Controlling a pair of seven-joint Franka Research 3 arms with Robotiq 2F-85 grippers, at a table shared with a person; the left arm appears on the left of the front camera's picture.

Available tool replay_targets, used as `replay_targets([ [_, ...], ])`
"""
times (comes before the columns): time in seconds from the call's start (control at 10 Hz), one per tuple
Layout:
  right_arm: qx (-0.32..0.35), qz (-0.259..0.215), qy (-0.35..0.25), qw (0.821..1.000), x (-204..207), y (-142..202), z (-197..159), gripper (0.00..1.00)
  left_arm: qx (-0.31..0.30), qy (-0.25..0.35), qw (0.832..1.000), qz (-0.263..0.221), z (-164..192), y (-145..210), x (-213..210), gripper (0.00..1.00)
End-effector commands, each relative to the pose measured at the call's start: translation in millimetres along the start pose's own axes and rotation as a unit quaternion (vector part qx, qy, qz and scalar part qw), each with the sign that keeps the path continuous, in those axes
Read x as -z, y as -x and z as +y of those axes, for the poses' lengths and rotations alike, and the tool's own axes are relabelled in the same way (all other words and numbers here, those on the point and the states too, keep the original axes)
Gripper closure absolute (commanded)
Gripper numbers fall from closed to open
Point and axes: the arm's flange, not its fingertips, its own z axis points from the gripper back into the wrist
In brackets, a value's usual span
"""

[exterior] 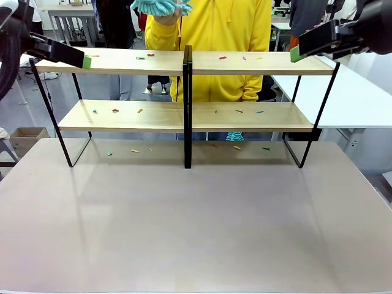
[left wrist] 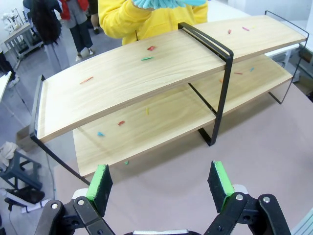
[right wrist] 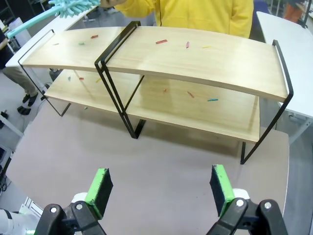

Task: Clean the shelves.
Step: Pick up the Duster when the human hands it over.

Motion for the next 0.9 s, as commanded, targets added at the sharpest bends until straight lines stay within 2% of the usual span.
replay_targets([
  [0.0, -0.002, -0.003, -0.022, 1.0, 4.8, 3.2, 2.6, 0.0, 0.001, -0.007, 1.0, 0.0, 0.5, -0.1, -0.9, 0.0],
  [0.2, -0.003, 0.002, -0.004, 1.0, 1.1, 0.7, 2.7, 0.0, 0.001, -0.007, 1.0, 0.0, 0.5, -0.1, -0.9, 0.0],
  [0.8, -0.003, 0.002, -0.004, 1.0, 1.1, 0.7, 2.7, 0.0, 0.001, -0.007, 1.0, 0.0, 0.5, -0.1, -0.9, 0.0],
])
